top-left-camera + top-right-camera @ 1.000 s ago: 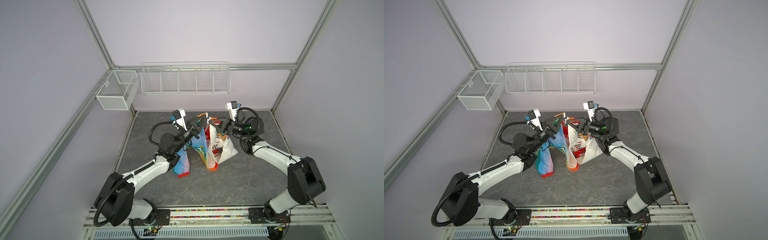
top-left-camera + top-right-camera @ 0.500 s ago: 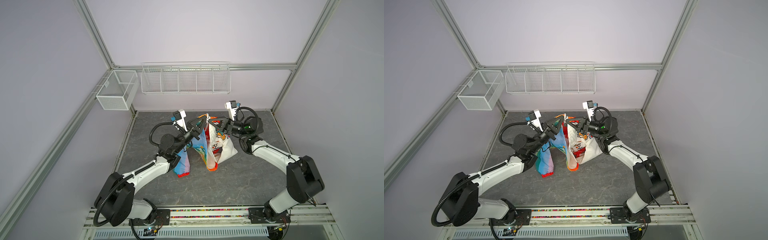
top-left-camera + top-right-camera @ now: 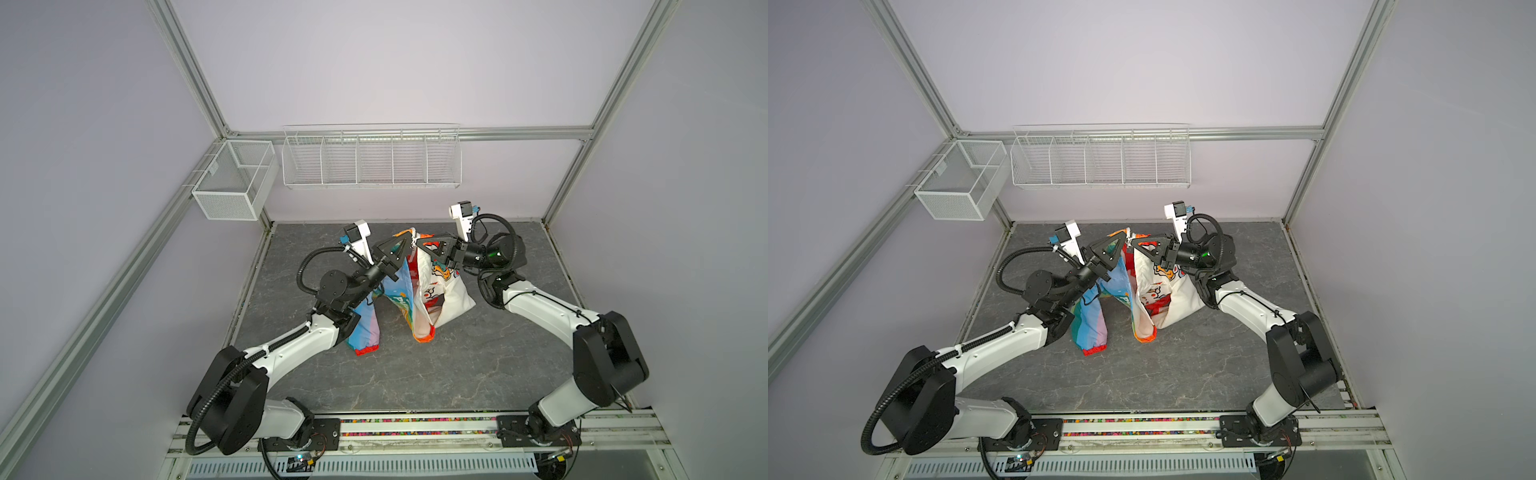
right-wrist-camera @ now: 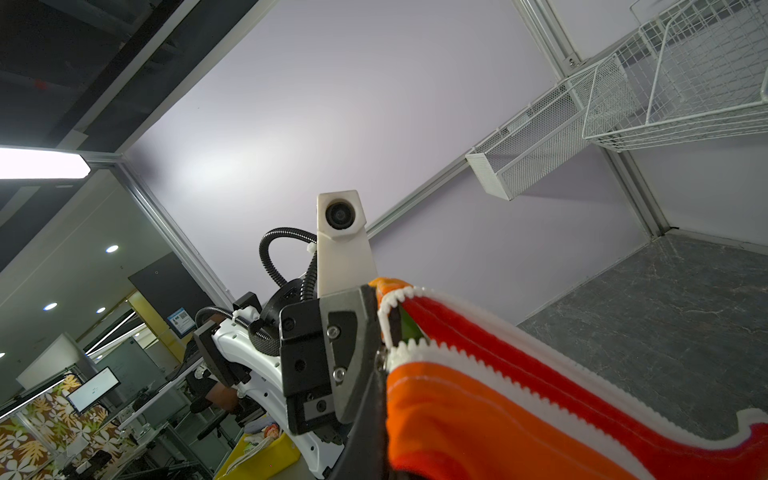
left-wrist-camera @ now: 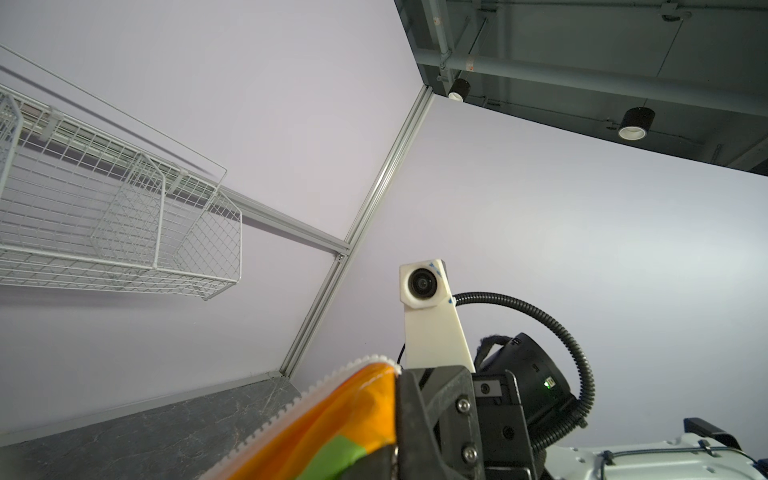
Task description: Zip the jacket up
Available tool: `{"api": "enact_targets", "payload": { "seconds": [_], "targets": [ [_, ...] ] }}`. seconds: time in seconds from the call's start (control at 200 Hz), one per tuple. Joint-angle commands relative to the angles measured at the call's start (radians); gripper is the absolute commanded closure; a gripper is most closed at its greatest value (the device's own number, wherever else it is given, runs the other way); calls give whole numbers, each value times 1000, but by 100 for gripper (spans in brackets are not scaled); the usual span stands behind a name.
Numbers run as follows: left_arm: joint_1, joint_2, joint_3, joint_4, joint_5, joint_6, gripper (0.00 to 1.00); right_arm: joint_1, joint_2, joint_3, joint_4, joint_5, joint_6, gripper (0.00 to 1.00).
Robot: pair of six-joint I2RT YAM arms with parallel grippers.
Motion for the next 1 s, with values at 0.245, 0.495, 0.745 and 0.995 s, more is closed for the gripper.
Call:
{"api": "enact_targets", "payload": {
  "seconds": [0.245,0.495,0.745,0.995],
  "targets": [
    [-8,-14,9,-6,27,-25,100,-5,-48,14,13,11,-11,94],
    [-8,-26,6,-19,38,-36,100,-17,-63,2,-8,18,-26,94],
    [-9,-40,-11,-26,41,-46,100,-24,-70,3,-14,22,-28,94],
    [-8,-44,1,-32,45,-49,100,-24,-71,3,-15,16,-26,94]
  ]
}}
